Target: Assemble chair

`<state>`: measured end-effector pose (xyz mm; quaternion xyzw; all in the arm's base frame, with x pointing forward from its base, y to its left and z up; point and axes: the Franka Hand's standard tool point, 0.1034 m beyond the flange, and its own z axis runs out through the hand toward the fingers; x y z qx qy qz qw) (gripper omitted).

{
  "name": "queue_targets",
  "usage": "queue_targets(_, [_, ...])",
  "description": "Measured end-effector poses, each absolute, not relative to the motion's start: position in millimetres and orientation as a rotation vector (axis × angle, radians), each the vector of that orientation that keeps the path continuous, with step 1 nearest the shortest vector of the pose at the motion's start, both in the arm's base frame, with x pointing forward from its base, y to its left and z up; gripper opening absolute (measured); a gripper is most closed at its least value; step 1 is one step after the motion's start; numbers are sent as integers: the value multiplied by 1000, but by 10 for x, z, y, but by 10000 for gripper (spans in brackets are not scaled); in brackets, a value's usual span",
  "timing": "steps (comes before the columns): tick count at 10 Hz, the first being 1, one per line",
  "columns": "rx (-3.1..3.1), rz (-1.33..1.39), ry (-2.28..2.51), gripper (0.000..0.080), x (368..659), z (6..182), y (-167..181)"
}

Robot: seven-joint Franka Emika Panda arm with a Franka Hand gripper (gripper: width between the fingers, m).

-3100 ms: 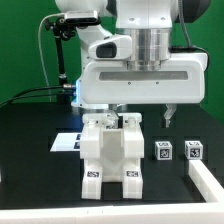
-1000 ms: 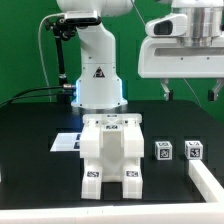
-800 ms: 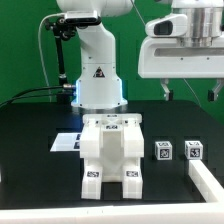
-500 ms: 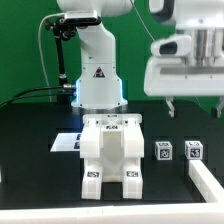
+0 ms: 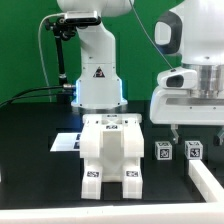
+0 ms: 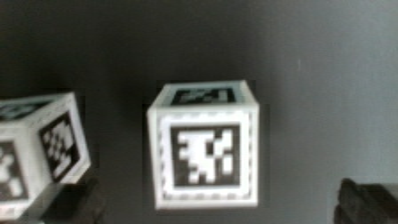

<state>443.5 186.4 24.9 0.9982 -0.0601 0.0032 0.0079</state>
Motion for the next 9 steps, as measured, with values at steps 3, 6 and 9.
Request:
queue_targets(3, [3116,-11,-169,649,4356,129,1914])
queue_targets(6, [3116,-11,-169,446,4356,128,1911])
queue_targets(9, [3116,-11,-169,284,4356,128,1911])
